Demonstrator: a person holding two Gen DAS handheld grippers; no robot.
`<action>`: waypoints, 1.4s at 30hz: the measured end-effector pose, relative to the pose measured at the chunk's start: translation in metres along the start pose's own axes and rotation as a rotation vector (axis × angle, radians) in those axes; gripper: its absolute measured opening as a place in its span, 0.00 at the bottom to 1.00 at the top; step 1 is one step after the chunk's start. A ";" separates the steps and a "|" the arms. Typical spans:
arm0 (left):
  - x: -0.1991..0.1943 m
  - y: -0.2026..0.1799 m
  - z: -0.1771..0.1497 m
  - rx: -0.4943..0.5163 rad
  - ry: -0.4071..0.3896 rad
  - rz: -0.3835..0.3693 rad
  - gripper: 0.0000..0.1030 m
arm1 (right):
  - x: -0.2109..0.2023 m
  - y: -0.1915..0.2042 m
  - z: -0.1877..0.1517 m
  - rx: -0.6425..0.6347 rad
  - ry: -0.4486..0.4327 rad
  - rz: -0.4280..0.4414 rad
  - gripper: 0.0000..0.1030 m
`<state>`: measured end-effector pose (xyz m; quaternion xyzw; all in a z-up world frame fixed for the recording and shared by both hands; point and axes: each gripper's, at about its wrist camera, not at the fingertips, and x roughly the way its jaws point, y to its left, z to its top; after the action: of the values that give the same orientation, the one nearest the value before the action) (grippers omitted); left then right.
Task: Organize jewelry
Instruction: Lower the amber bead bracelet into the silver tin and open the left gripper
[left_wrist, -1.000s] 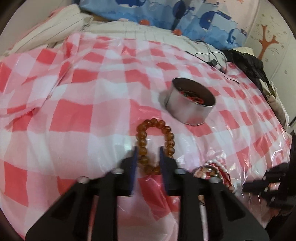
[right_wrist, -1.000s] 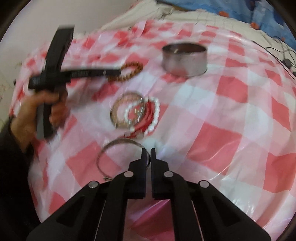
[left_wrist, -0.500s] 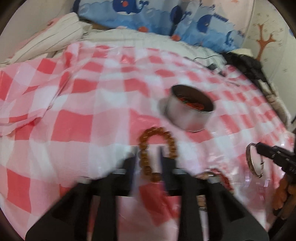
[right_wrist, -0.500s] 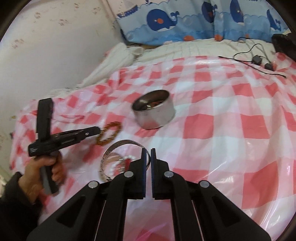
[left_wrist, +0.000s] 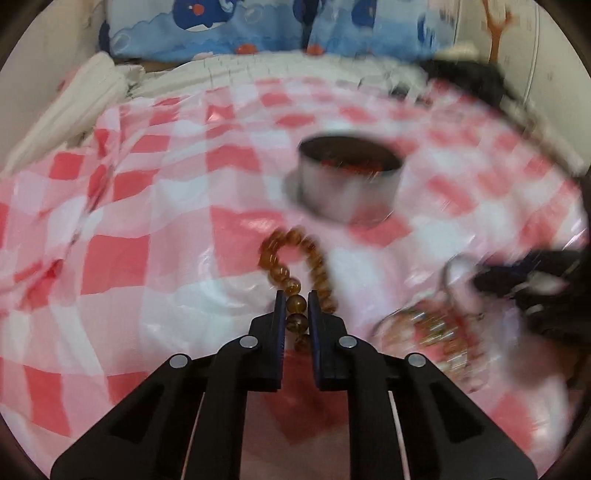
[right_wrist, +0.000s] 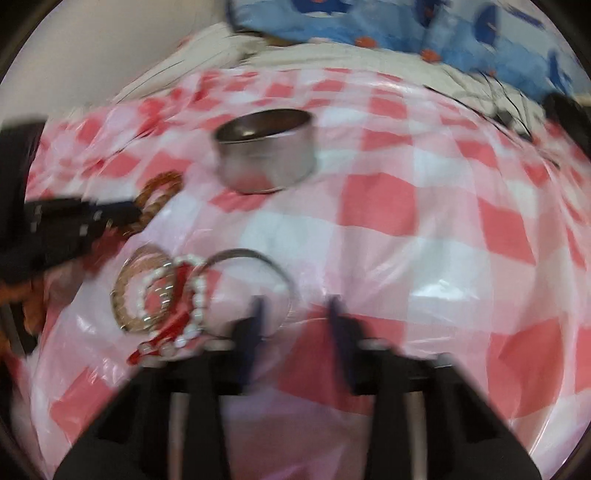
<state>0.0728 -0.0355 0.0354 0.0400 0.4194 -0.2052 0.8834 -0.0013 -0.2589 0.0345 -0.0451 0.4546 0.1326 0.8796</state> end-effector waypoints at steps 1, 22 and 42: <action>-0.012 0.002 0.004 -0.032 -0.050 -0.067 0.10 | -0.001 -0.002 0.000 0.020 -0.006 0.030 0.03; -0.046 -0.013 0.056 -0.065 -0.234 -0.264 0.10 | -0.038 -0.055 0.043 0.345 -0.278 0.279 0.04; 0.055 0.010 0.110 -0.184 -0.069 -0.216 0.37 | 0.015 -0.052 0.111 0.239 -0.245 0.162 0.04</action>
<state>0.1875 -0.0709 0.0640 -0.0933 0.4078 -0.2610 0.8700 0.1083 -0.2838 0.0852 0.1128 0.3585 0.1525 0.9141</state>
